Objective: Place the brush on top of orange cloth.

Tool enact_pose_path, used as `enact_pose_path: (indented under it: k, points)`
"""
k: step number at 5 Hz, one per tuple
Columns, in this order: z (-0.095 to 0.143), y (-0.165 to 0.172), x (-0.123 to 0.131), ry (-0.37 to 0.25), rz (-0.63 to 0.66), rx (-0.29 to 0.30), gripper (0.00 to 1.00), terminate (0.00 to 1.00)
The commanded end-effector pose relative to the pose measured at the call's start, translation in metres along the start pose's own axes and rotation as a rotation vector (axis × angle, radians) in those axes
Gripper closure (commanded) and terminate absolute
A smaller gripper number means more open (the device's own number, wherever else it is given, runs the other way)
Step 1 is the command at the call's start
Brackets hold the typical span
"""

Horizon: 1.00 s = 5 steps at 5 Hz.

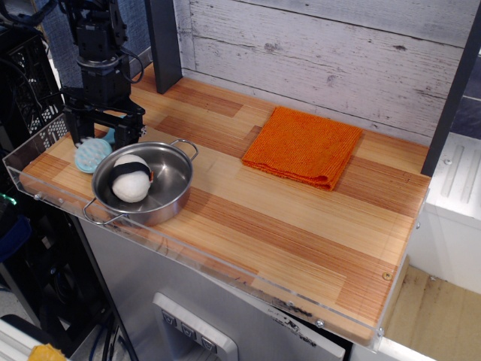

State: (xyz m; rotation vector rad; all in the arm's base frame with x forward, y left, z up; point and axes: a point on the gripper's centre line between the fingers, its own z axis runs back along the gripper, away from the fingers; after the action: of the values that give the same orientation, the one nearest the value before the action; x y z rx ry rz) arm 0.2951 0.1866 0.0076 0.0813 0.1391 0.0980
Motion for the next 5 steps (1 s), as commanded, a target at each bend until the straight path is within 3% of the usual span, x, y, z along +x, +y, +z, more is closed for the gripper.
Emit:
enact_pose_path:
  k: [1,2,3,4,5]
  points:
    - [0.015,0.007,-0.014,-0.041,0.042,0.009,1.00,0.00]
    - [0.041,0.015,-0.024,-0.099,0.104,0.025,1.00,0.00]
    - [0.085,0.020,-0.039,-0.220,0.199,0.043,1.00,0.00]
    - [0.118,0.010,-0.043,-0.254,0.218,0.062,1.00,0.00]
    - [0.142,-0.031,-0.022,-0.284,0.131,-0.012,1.00,0.00]
